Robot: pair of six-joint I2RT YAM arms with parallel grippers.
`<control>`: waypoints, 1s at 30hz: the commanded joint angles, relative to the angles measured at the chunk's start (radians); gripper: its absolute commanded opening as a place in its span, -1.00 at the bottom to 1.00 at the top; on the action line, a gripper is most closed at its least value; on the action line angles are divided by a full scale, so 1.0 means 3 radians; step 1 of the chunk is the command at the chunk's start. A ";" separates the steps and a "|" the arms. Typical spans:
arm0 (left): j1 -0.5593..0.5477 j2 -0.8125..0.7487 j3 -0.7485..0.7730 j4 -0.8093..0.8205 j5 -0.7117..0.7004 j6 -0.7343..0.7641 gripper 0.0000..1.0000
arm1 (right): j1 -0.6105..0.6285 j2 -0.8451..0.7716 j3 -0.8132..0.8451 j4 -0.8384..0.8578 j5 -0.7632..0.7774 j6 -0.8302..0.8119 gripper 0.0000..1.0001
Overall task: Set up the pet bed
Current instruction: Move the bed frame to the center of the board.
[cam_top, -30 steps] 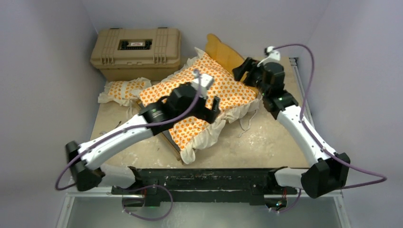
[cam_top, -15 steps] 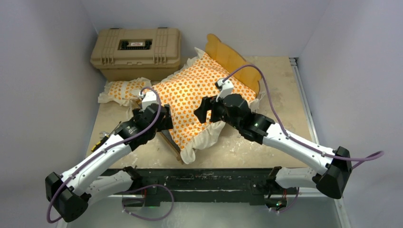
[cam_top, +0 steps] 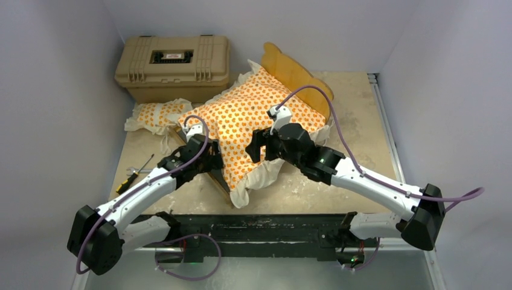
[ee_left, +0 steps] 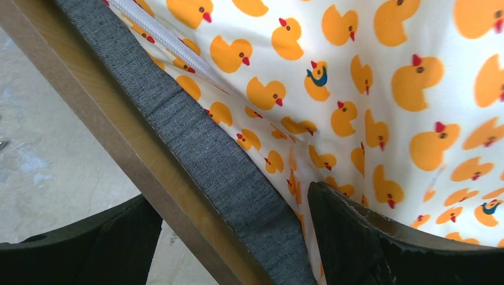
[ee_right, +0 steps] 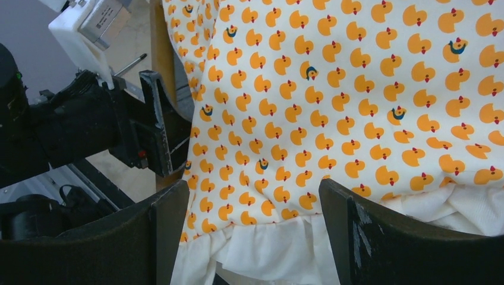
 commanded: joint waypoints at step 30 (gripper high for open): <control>-0.0127 0.0069 0.1009 0.0239 0.0745 0.1369 0.89 | 0.0704 0.0020 -0.0337 -0.1060 0.0067 0.0480 0.32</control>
